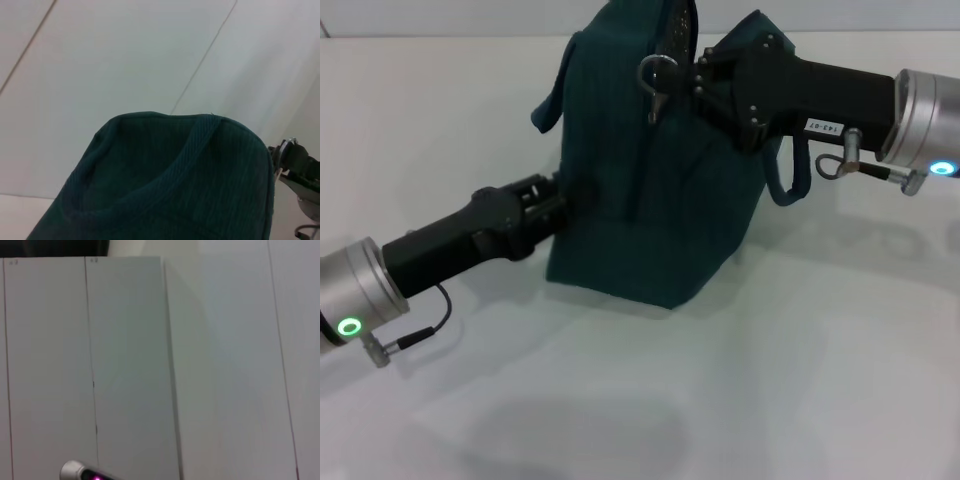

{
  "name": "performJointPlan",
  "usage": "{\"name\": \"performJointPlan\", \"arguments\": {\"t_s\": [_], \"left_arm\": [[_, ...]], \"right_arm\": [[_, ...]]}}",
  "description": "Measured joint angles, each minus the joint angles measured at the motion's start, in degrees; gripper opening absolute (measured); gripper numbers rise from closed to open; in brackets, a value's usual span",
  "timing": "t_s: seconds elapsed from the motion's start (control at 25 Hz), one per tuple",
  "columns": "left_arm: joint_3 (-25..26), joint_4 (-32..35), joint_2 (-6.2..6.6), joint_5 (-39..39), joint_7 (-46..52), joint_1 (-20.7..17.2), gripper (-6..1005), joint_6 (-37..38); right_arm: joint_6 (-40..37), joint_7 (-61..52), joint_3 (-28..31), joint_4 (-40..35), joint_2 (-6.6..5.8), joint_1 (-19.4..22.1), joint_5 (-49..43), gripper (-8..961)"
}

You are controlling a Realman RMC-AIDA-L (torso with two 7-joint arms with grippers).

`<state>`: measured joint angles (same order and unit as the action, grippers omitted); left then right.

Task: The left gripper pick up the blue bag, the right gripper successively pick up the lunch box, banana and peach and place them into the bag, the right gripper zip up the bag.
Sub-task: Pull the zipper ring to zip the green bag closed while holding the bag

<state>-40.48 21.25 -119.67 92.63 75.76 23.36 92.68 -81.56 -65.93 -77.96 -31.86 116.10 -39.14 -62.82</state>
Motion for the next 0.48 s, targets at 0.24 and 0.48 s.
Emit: {"name": "performJointPlan", "arguments": {"t_s": [0.24, 0.48], "left_arm": [[-2.6, -1.6, 0.02, 0.0, -3.4, 0.1, 360, 0.1], [-4.8, -2.1, 0.11, 0.0, -5.0, 0.2, 313, 0.3]], "right_arm": [[-0.6, -1.8, 0.0, 0.0, -0.02, 0.3, 1.4, 12], [-1.7, -3.7, 0.3, 0.0, -0.47, 0.3, 2.8, 12]]}}
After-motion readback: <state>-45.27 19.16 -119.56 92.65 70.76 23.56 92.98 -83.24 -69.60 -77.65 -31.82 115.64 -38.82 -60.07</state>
